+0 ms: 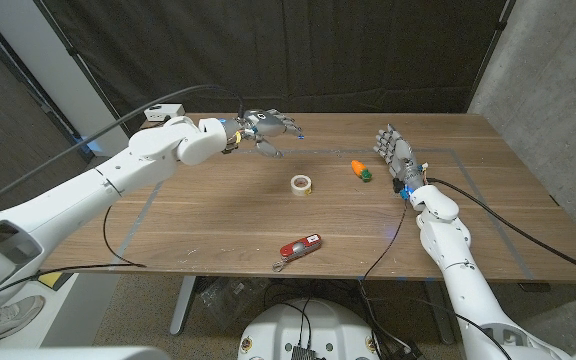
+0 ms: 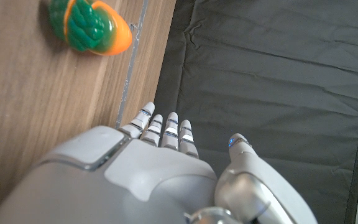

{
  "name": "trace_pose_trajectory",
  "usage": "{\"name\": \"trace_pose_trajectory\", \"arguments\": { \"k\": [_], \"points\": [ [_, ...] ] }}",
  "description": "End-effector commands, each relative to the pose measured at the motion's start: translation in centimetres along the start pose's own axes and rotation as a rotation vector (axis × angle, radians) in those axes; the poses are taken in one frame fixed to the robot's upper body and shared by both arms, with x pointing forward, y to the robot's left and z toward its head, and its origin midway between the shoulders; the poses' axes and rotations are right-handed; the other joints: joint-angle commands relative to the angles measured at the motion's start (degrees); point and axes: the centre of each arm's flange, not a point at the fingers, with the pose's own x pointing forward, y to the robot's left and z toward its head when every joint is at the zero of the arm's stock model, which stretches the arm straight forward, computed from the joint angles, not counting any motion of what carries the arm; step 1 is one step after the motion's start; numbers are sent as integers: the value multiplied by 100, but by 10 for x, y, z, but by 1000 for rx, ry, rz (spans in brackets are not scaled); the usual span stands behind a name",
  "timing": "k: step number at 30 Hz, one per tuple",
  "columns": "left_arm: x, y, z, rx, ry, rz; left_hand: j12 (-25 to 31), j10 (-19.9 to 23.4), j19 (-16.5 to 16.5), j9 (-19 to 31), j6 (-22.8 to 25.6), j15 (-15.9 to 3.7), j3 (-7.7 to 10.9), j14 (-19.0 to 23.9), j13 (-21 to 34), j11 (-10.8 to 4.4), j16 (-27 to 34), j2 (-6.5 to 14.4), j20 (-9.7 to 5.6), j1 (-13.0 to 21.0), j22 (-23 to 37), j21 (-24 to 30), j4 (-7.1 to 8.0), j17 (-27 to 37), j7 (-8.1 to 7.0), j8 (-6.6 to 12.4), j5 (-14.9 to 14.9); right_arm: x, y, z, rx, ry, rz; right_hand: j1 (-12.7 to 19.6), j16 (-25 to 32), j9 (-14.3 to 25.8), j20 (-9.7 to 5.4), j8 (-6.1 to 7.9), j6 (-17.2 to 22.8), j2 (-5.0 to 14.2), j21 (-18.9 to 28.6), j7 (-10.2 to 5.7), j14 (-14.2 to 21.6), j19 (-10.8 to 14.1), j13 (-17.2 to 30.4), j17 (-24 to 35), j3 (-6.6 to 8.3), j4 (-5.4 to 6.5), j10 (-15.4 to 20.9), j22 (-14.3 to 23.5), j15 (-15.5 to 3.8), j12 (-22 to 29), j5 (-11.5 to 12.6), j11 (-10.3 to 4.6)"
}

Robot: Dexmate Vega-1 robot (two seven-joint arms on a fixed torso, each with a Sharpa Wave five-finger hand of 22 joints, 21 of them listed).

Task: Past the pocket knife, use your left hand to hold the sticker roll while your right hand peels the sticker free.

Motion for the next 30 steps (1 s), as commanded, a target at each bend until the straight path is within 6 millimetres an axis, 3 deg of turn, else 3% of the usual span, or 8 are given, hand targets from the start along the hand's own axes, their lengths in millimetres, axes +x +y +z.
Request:
{"name": "trace_pose_trajectory", "arguments": {
  "k": [1,3,7,10,22,25,30],
  "points": [
    [12,-10,-1,110,-1,-187,53,130,-5,41,133,-44,-4,-4,19,-78,15,-67,-17,149,22,-12,23,24,-106,77,38,5,-4,-5,19,3,-19,25,30,31,6,35,57,-4,-18,4,41,46,30,15,-18,15,79,27,11,28,13,-7],
    [14,-10,-2,98,-7,-210,50,143,-54,50,143,-40,-10,-18,20,-91,12,-80,-34,189,22,-35,27,26,-108,81,47,5,-4,-5,19,4,-21,21,31,31,11,39,70,-6,-17,7,49,59,30,16,-22,17,89,27,11,31,13,0],
    [19,-8,-4,71,-12,-253,27,172,-399,93,239,-33,-19,-56,29,-105,22,-77,83,344,17,-192,80,50,-162,118,106,6,-4,-5,20,2,-29,19,33,31,6,42,84,-6,-17,13,63,76,30,15,-26,18,102,27,10,34,15,-8],
    [21,-8,-4,75,-20,-272,25,203,-448,110,350,-35,-6,-67,31,-111,27,-42,111,407,15,-220,94,58,-170,167,127,6,-5,-6,23,0,-32,21,32,31,4,43,92,-1,-17,19,68,87,30,14,-26,17,106,28,6,34,17,-9],
    [27,-13,1,67,-71,-295,17,379,-502,194,585,-45,167,-133,65,-125,41,394,97,1064,9,-287,42,55,-182,304,51,4,-3,-6,33,-3,-45,-11,36,31,5,47,124,-16,-23,23,100,122,30,20,-54,34,149,28,0,44,16,6],
    [27,-15,1,61,-85,-297,12,393,-506,208,643,-41,145,-147,70,-122,35,389,88,1127,8,-294,38,46,-176,338,1,5,-3,-6,35,-4,-50,-23,38,31,6,49,137,-19,-27,28,110,127,30,22,-62,41,158,28,-2,46,17,5],
    [26,-20,7,66,-124,-315,-17,382,-500,246,617,-16,-64,-213,85,-108,27,231,75,994,7,-312,152,53,-175,359,-122,5,-1,-7,36,-9,-57,-20,37,31,10,49,146,-18,-29,33,120,139,30,19,-64,38,171,29,-4,49,19,7]
  ]
}}
